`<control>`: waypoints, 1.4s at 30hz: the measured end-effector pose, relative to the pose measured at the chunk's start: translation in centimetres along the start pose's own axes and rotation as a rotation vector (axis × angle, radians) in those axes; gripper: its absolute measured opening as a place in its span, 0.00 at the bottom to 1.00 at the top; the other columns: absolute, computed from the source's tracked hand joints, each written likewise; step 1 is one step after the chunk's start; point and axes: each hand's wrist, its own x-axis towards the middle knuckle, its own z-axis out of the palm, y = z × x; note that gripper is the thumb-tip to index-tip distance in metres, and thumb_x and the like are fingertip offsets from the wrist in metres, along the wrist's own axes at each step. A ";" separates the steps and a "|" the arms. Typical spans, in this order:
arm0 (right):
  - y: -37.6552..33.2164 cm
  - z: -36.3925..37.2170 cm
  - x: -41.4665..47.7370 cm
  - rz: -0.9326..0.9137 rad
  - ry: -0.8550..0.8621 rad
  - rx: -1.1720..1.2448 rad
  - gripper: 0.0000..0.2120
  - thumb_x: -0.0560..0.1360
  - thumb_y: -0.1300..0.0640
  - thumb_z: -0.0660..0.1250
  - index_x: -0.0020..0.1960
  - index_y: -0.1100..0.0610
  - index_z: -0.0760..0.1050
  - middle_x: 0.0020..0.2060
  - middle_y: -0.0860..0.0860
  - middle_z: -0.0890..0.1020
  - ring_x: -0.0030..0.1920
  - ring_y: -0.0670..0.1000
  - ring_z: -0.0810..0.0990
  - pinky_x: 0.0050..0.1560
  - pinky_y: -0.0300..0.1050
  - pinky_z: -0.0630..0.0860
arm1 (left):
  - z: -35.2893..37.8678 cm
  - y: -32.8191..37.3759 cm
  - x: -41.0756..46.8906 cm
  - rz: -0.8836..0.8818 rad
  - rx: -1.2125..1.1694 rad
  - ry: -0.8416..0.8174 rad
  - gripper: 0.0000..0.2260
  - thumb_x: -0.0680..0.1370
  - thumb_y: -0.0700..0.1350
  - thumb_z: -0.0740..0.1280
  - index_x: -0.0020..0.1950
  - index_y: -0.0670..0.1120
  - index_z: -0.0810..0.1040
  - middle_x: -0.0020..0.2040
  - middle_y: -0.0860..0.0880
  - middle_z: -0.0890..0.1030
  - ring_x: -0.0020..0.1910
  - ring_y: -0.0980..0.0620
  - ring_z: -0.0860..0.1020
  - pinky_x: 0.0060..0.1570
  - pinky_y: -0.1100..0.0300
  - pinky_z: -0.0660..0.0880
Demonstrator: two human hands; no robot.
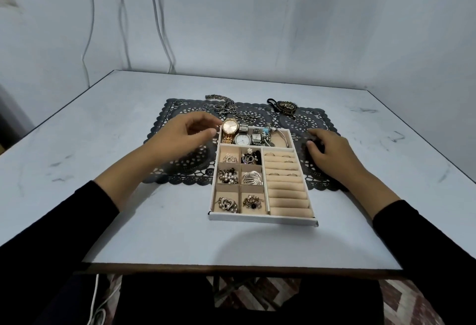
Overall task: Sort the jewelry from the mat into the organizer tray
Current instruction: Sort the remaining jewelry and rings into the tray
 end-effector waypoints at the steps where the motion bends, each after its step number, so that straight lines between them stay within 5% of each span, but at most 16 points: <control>1: 0.3 0.1 0.4 -0.003 -0.003 -0.008 0.18 0.78 0.56 0.63 0.67 0.59 0.72 0.61 0.57 0.78 0.61 0.55 0.75 0.61 0.43 0.68 | 0.0 -0.7 0.5 -0.018 0.070 0.022 0.11 0.79 0.46 0.67 0.61 0.54 0.78 0.57 0.57 0.82 0.58 0.57 0.79 0.64 0.52 0.73; 5: 0.7 0.4 2.2 -0.022 -0.030 -0.041 0.22 0.78 0.55 0.64 0.70 0.59 0.68 0.64 0.57 0.75 0.62 0.56 0.74 0.63 0.46 0.68 | 0.0 -3.2 2.6 -0.073 0.473 -0.020 0.21 0.81 0.50 0.64 0.74 0.49 0.68 0.74 0.48 0.67 0.72 0.49 0.67 0.70 0.54 0.62; 10: 0.3 1.3 4.6 -0.069 -0.054 -0.071 0.24 0.79 0.54 0.63 0.72 0.59 0.65 0.69 0.56 0.71 0.69 0.55 0.69 0.67 0.45 0.63 | -0.5 -5.4 4.8 -0.204 0.601 -0.040 0.32 0.81 0.60 0.58 0.80 0.49 0.52 0.81 0.48 0.49 0.79 0.47 0.49 0.77 0.49 0.50; 20: -0.4 3.5 9.8 -0.175 -0.066 -0.034 0.23 0.79 0.52 0.63 0.71 0.57 0.67 0.68 0.53 0.73 0.68 0.52 0.70 0.67 0.44 0.64 | -1.0 -7.6 8.8 -0.168 0.756 -0.163 0.33 0.80 0.65 0.49 0.81 0.52 0.45 0.81 0.49 0.47 0.79 0.47 0.46 0.77 0.50 0.45; 27: -0.9 5.2 13.0 -0.282 -0.086 0.021 0.20 0.78 0.52 0.64 0.69 0.54 0.71 0.67 0.51 0.75 0.67 0.50 0.72 0.68 0.41 0.64 | -1.1 -8.3 10.7 -0.068 0.695 -0.217 0.40 0.68 0.72 0.39 0.79 0.59 0.44 0.81 0.53 0.47 0.79 0.50 0.46 0.77 0.52 0.44; 34: -0.5 6.2 14.3 -0.305 -0.091 0.027 0.15 0.77 0.57 0.65 0.64 0.55 0.77 0.62 0.51 0.79 0.65 0.50 0.74 0.64 0.38 0.64 | -1.1 -8.1 11.9 0.005 0.618 -0.230 0.23 0.82 0.60 0.53 0.77 0.63 0.55 0.80 0.57 0.52 0.79 0.53 0.51 0.76 0.53 0.48; 39: -1.0 6.4 15.0 -0.371 -0.066 0.096 0.13 0.76 0.59 0.67 0.60 0.55 0.79 0.57 0.51 0.81 0.61 0.50 0.77 0.64 0.47 0.71 | -1.3 -8.3 12.8 0.099 0.530 -0.112 0.17 0.82 0.54 0.59 0.71 0.57 0.71 0.74 0.58 0.67 0.73 0.55 0.67 0.72 0.52 0.63; 42: -2.2 6.4 15.5 -0.403 -0.119 0.179 0.12 0.76 0.57 0.68 0.59 0.54 0.80 0.54 0.49 0.83 0.52 0.46 0.79 0.55 0.41 0.75 | -1.4 -8.5 13.2 0.173 0.492 -0.021 0.13 0.81 0.50 0.63 0.64 0.53 0.79 0.68 0.57 0.75 0.67 0.57 0.73 0.67 0.57 0.68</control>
